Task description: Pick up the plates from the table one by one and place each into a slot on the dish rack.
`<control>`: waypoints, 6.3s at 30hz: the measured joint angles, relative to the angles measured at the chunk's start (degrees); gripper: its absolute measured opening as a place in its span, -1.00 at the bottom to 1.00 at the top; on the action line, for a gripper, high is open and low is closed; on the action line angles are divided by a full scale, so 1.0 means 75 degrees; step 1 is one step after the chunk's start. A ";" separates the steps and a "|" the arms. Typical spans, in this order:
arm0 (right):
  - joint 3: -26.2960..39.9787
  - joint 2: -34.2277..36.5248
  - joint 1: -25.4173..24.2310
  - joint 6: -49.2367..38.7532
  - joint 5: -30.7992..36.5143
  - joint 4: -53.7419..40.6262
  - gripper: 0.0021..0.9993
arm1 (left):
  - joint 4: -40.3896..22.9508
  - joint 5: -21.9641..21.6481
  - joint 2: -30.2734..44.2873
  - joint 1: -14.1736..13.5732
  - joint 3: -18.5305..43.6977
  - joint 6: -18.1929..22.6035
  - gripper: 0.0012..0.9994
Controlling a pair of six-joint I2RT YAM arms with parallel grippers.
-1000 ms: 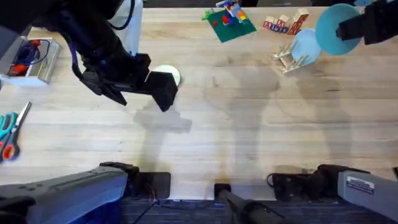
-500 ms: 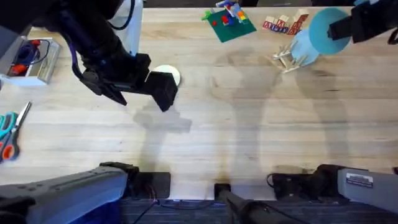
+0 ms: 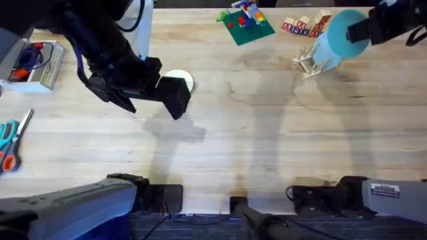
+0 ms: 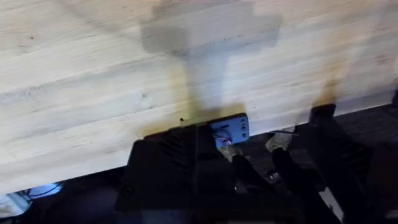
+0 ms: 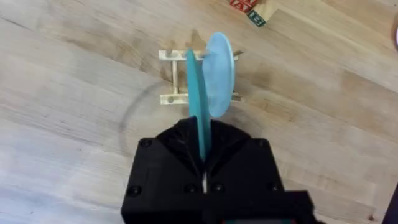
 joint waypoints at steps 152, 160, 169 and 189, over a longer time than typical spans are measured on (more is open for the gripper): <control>0.0033 -0.1616 0.0038 0.0515 0.0191 -0.0309 0.28 | 0.0000 0.0000 0.0000 0.0000 0.0000 0.0000 0.99; 0.0035 -0.2341 0.0038 0.0778 0.0189 -0.0969 0.53 | 0.0000 0.0000 0.0000 0.0000 0.0000 0.0000 0.99; 0.0038 -0.2560 0.0038 0.0885 0.0189 -0.1746 0.84 | 0.0000 0.0000 0.0000 0.0000 0.0000 0.0000 0.99; 0.0038 -0.2560 0.0038 0.0896 0.0189 -0.1765 0.91 | 0.0316 -0.0157 0.0000 0.0000 0.0000 0.0000 0.99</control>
